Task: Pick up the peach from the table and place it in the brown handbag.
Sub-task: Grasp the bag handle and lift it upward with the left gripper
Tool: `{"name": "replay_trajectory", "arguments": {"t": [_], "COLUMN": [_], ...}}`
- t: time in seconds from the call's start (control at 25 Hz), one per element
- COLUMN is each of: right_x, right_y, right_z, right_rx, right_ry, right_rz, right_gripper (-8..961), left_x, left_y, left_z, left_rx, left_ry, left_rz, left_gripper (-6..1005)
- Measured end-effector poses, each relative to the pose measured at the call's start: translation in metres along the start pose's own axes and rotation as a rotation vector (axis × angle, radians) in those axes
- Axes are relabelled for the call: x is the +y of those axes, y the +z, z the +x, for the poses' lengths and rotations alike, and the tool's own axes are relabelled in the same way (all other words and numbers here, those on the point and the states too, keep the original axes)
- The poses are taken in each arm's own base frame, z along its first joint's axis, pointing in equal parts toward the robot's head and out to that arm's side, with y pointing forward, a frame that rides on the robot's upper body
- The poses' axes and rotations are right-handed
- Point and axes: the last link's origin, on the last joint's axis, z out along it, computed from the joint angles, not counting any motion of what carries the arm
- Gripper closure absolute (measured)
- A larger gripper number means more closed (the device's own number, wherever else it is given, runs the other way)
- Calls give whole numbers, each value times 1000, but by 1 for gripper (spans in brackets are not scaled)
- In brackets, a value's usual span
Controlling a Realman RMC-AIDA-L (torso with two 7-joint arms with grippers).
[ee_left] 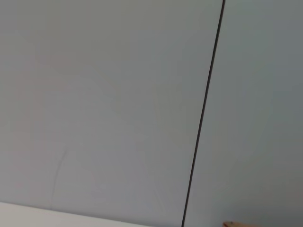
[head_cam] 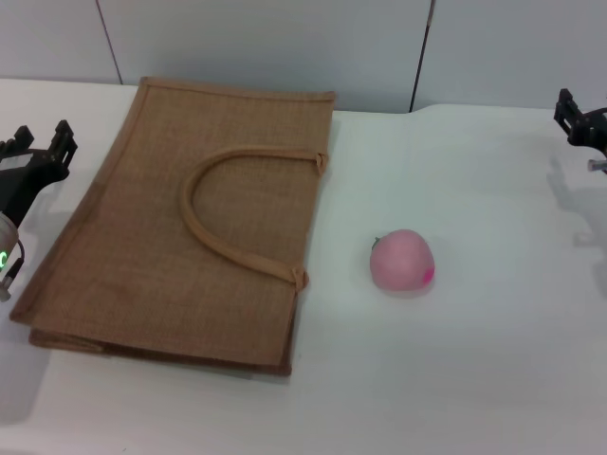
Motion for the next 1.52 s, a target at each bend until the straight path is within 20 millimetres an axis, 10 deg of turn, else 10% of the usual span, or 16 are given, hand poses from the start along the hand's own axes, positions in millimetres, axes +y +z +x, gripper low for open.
{"name": "replay_trajectory", "arguments": {"t": [1.52], "right_x": [1], "right_y": [4], "right_z": [0], "right_rx": [32], "right_ry": [-7], "right_rz": [-6], "right_gripper": [286], "left_x": [38], "left_y": [21], "left_z": [24], "left_rx": [-82], "left_ry": [159], "left_rz": [-390], "left_gripper": [426]}}
